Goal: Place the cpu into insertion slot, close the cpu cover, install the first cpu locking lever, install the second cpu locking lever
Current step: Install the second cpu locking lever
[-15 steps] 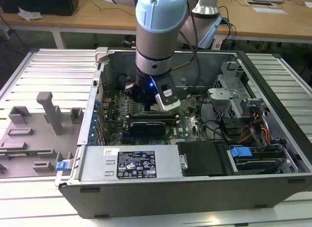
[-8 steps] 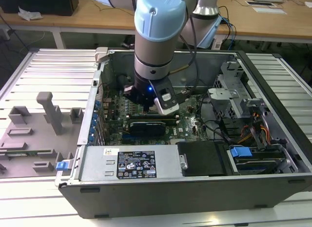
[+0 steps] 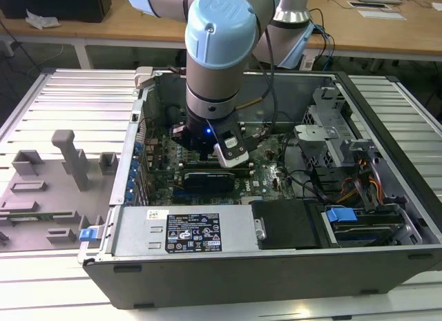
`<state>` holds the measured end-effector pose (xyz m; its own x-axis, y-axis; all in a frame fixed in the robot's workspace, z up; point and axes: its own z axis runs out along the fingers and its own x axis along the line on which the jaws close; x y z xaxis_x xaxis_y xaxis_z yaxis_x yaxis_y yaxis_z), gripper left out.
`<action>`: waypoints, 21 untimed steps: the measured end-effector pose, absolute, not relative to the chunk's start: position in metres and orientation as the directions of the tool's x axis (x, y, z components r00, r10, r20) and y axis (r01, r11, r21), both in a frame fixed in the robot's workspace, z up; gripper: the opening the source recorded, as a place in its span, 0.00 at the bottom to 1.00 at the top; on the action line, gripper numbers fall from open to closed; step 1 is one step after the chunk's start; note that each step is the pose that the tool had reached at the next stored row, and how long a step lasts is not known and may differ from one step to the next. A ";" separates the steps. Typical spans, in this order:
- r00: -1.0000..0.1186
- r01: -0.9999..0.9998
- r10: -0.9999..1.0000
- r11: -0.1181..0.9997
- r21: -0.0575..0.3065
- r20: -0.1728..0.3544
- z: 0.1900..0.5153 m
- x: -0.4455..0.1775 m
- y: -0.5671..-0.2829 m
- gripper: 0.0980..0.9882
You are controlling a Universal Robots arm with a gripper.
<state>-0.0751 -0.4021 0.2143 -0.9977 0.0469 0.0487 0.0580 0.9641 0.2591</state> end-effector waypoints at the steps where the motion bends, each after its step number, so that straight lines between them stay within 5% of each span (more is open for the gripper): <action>1: -0.998 0.058 0.047 0.964 0.259 0.049 0.214 -0.075 -0.402 0.01; 21: -0.998 0.058 0.046 0.960 0.274 0.049 0.198 -0.083 -0.398 0.01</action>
<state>-0.0827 -0.3976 0.1979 -0.9977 0.0462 0.0491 0.0580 0.9598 0.2745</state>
